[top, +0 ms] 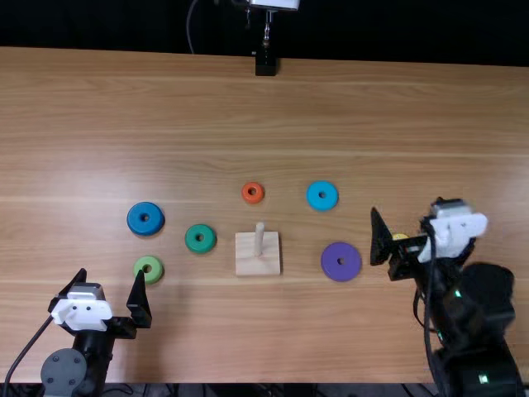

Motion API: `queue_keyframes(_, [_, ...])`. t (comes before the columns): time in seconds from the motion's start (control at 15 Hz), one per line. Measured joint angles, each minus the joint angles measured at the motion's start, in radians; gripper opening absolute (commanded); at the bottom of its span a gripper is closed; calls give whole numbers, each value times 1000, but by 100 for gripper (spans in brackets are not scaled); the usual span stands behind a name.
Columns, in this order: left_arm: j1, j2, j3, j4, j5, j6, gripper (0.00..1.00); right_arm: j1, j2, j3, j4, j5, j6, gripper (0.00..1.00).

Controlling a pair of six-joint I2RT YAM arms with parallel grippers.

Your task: Build the Hanoi tower: stack the rings onto the peg from bottom to top in this color order: purple, dark blue, light blue, dark green, light green, yellow, orange.

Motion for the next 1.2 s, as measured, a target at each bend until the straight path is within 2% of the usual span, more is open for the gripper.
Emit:
queue_keyframes(0.13, [0,0,0,0,1,0,100,21,119,7,-52,-5,-2,100])
queue_keyframes(0.27, [0,0,0,0,1,0,100,79,241,58,-211,-12,-3,100])
queue_keyframes(0.4, [0,0,0,0,0,0,100,90,343,102,-304,-16,-3,100])
queue_keyframes(0.6, [0,0,0,0,1,0,100,90,530,125,-315,-19,-2,100])
queue_keyframes(0.87, [0,0,0,0,0,0,100,90,689,167,-360,-19,-2,100])
queue_keyframes(1.0, [0,0,0,0,1,0,100,90,735,182,-420,-19,-2,100])
queue_keyframes(1.2, [0,0,0,0,1,0,100,90,775,226,-426,-21,1,100])
